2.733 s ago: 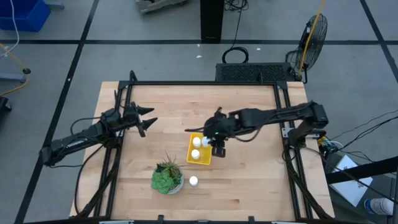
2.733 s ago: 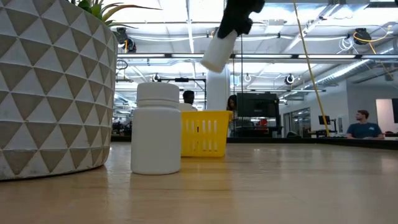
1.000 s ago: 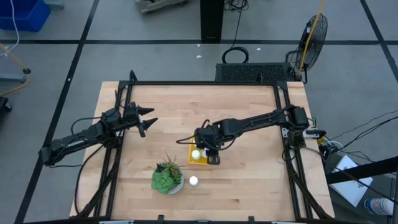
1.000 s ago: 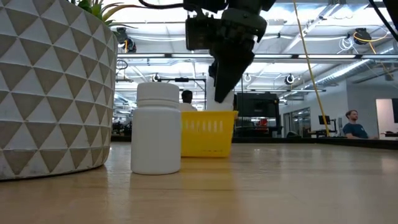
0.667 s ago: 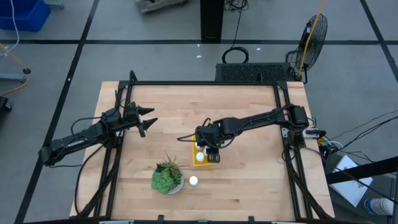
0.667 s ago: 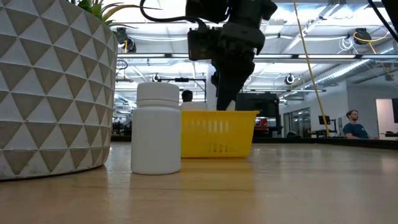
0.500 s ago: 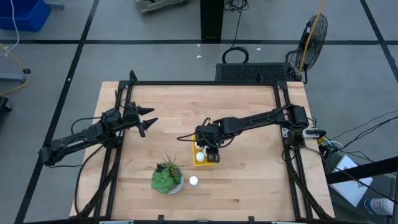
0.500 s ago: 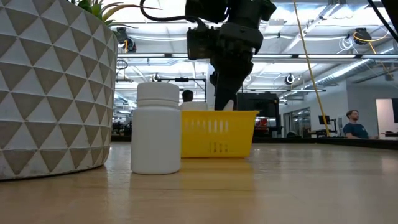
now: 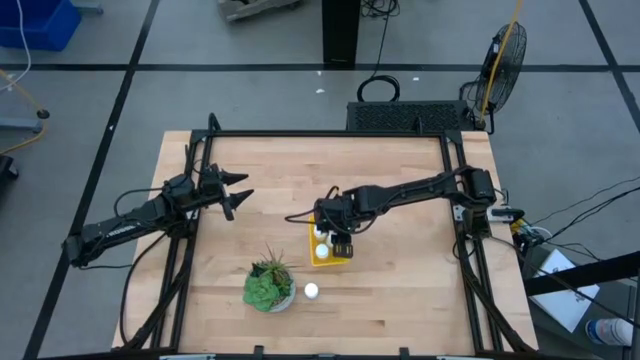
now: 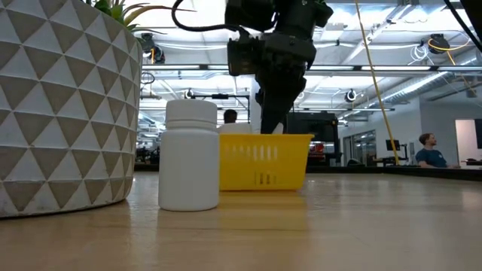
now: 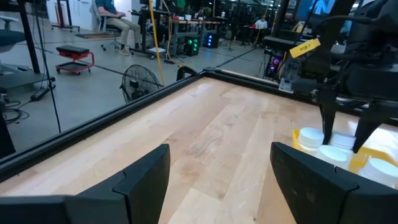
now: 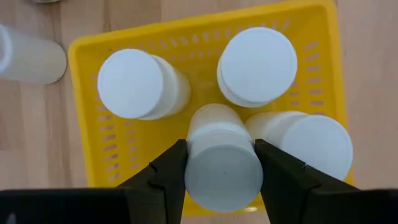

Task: Pick and place pill bottles into a basket
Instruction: Put the white pill bottle into the yellow bin

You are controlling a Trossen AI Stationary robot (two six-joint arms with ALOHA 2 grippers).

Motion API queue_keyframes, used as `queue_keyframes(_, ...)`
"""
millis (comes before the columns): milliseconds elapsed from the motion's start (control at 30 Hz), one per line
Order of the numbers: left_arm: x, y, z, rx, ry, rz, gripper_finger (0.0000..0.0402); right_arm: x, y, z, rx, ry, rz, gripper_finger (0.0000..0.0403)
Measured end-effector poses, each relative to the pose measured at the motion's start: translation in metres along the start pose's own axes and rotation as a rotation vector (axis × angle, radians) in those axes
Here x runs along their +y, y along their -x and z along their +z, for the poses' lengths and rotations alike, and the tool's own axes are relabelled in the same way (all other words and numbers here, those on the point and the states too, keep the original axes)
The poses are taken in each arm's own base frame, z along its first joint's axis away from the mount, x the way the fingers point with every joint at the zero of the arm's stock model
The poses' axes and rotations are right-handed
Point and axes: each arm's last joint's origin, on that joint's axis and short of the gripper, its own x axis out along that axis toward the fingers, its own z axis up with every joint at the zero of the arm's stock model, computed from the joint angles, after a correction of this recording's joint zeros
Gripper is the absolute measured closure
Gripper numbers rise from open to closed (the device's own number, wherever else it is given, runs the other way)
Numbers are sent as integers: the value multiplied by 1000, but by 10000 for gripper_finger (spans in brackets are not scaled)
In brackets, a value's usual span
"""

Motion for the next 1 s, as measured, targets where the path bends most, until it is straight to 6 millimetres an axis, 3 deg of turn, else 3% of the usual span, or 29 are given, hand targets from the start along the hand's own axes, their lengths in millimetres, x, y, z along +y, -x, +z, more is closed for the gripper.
queue_keyframes(700,0,0,0,0,2,-3,119,1,0,-2,20,-33,3,252)
queue_keyframes(867,0,0,0,0,4,-6,119,1,0,-2,20,-54,0,198)
queue_keyframes(1000,0,0,0,0,4,-6,119,1,0,-1,12,-54,-3,196)
